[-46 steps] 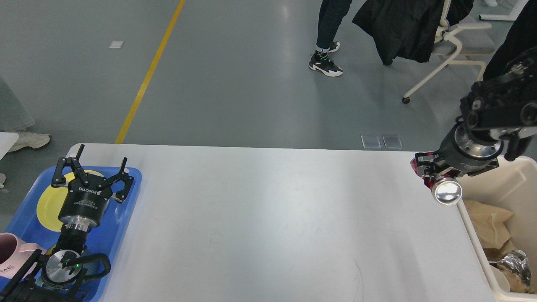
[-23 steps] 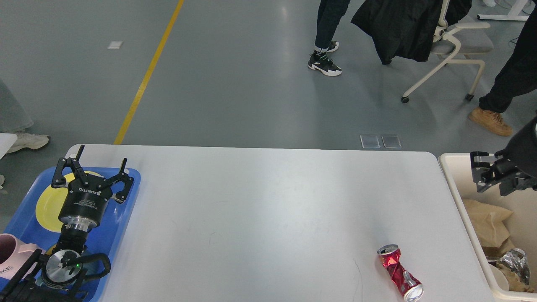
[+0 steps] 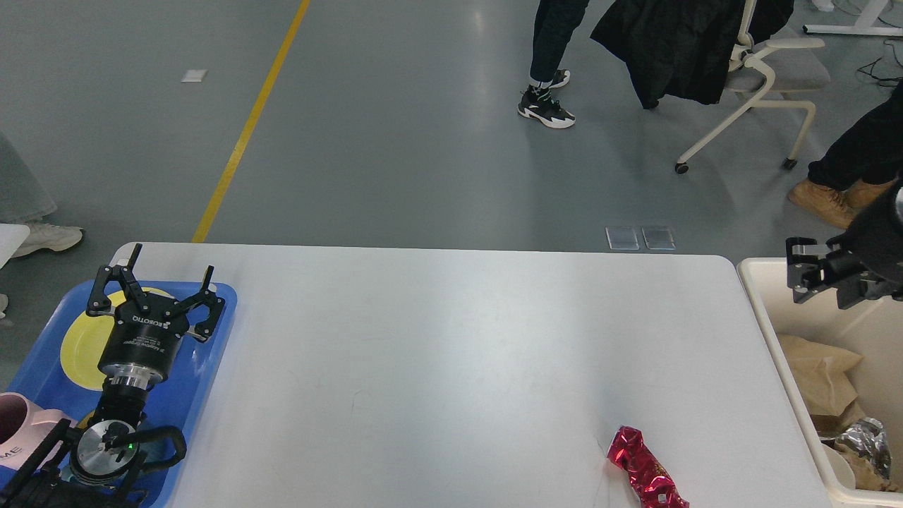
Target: Tidy desktop
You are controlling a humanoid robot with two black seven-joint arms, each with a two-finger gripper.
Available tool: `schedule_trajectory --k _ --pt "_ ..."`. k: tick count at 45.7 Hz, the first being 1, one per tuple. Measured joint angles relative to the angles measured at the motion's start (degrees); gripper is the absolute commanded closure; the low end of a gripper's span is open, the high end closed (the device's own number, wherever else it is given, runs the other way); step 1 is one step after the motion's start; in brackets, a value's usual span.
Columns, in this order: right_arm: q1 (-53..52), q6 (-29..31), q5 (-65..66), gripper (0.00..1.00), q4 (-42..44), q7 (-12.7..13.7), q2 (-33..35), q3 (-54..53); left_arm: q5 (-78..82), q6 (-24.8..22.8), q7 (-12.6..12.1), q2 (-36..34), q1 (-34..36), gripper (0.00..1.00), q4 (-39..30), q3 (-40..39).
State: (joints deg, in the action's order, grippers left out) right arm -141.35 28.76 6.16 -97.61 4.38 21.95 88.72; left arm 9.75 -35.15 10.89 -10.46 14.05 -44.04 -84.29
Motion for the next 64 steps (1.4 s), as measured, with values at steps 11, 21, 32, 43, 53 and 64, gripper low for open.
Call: schedule_trajectory --k 11,21,32,43,53,64 --pt "-7.37 17.32 2.21 0.0 0.03 0.22 -0.38 -1.7 0.0 0.0 0.0 -0.01 0.01 0.04 -0.01 0.0" --pt "-20.63 26.02 9.3 0.0 -2.2 -0.54 -1.12 -1.27 0.0 0.04 0.0 -0.09 0.0 0.04 -0.01 0.0" --pt "-23.73 26.23 10.13 0.0 -2.37 -4.96 -1.89 -1.63 0.0 0.04 0.0 -0.09 0.0 0.04 -0.01 0.0" --pt "-19.97 26.24 14.59 0.0 -2.28 -6.02 -1.06 -1.58 0.0 0.02 0.01 -0.04 0.0 0.04 -0.02 0.0" --pt "-6.06 18.64 16.08 0.0 -2.0 -5.69 0.39 -3.65 0.0 0.0 0.01 -0.02 -0.02 0.04 -0.02 0.0" --pt "14.69 2.0 16.39 0.02 -1.91 -4.92 0.08 -12.82 0.0 0.0 0.01 0.0 -0.01 0.04 -0.02 0.0"
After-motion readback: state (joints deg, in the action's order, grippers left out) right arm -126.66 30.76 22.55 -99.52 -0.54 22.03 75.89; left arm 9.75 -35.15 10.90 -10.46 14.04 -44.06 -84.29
